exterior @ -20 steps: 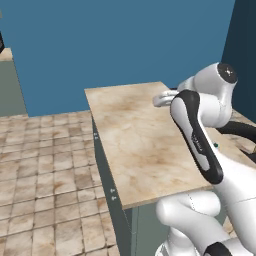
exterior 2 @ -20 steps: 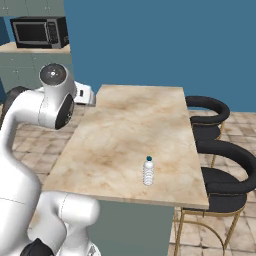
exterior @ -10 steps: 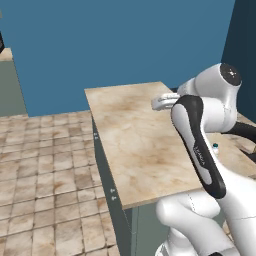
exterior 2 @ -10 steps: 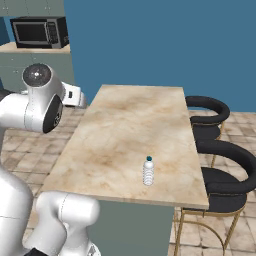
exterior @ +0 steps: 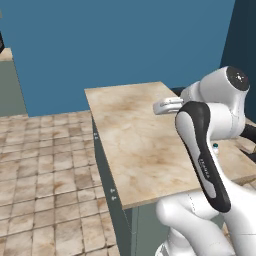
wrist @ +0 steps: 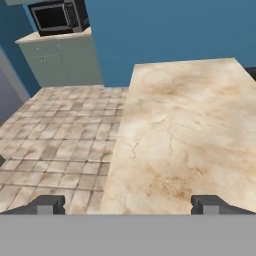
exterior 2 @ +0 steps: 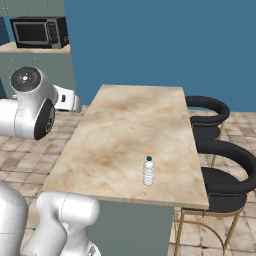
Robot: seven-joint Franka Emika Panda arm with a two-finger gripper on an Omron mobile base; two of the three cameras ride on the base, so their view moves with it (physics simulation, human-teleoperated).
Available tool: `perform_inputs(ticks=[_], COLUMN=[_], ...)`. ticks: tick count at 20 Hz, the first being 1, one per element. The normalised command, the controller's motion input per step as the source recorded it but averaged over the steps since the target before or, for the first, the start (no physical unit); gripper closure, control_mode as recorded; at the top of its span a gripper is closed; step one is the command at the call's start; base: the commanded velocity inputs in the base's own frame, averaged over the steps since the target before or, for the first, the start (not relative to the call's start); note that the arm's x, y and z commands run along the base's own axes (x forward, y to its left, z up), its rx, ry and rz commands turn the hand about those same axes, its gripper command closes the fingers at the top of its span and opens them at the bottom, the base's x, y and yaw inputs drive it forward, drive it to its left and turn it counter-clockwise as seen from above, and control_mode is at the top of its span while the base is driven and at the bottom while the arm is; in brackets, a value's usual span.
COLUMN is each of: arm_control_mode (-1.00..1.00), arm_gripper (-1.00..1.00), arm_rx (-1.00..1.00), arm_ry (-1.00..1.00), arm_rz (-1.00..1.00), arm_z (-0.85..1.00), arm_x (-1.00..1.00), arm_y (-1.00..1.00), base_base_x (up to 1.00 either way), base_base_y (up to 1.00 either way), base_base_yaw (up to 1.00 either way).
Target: Move the drinks to the dining counter.
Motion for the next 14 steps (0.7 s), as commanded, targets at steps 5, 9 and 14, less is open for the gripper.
perform_inputs(ticks=[5, 9, 14], arm_control_mode=[1.00, 1.00, 1.00], arm_gripper=[-1.00, -1.00, -1.00], arm_rx=[0.00, 0.00, 0.00], arm_ry=[0.00, 0.00, 0.00], arm_rz=[0.00, 0.00, 0.00], arm_z=[0.00, 0.00, 0.00], arm_x=[0.00, 0.00, 0.00], arm_y=[0.00, 0.00, 0.00], base_base_x=[-0.20, -0.95, -0.98], base_base_y=[0.00, 0.08, 0.24], base_base_yaw=[0.00, 0.10, 0.26])
